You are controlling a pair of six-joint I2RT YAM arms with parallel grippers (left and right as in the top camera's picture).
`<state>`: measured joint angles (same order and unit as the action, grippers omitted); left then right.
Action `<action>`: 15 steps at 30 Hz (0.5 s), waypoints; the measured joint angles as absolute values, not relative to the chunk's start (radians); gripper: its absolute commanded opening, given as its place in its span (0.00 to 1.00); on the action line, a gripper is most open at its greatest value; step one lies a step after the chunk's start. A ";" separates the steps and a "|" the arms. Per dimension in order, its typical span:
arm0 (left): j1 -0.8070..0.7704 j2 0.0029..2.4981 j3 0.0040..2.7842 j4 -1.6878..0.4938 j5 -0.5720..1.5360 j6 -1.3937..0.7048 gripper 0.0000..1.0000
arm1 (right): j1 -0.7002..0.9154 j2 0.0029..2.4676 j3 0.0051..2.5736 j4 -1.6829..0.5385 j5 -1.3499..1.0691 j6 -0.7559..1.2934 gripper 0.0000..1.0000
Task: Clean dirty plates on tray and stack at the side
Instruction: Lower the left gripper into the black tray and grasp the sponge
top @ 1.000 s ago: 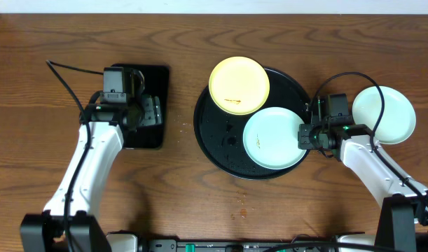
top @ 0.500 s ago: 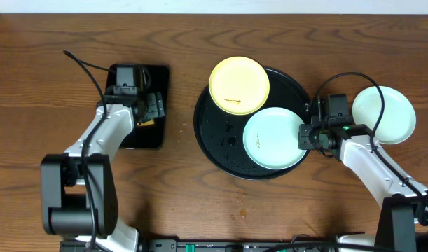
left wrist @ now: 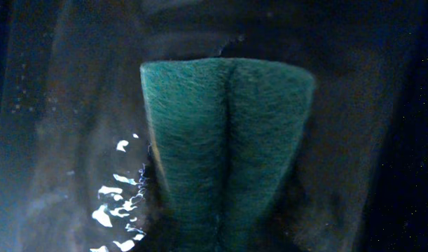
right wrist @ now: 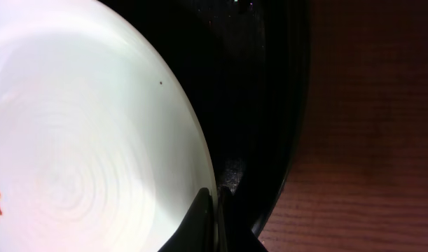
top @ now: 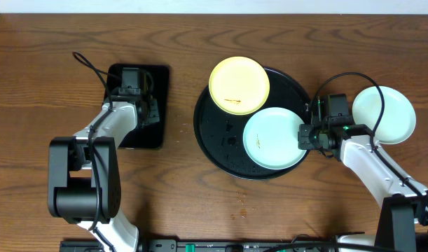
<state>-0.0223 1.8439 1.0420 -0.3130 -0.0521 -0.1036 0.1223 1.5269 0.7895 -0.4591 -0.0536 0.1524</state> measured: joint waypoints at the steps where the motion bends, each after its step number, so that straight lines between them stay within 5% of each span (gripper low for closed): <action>1: -0.022 1.844 1.042 -0.313 -0.053 -0.107 0.59 | 0.122 1.527 0.789 -0.459 -0.054 0.152 0.01; 10: -0.022 1.844 1.042 -0.225 -0.053 -0.105 0.63 | 0.122 1.527 0.789 -0.459 -0.054 0.152 0.01; 13: -0.022 1.844 1.042 -0.197 -0.054 -0.112 0.24 | 0.122 1.527 0.789 -0.459 -0.054 0.152 0.01; 15: -0.022 1.844 1.042 -0.192 -0.057 -0.109 0.15 | 0.122 1.527 0.789 -0.459 -0.054 0.152 0.01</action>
<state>-0.0223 1.8439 1.0420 -0.1917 -0.0570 -0.1085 0.1223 1.5269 0.7895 -0.4591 -0.0536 0.1524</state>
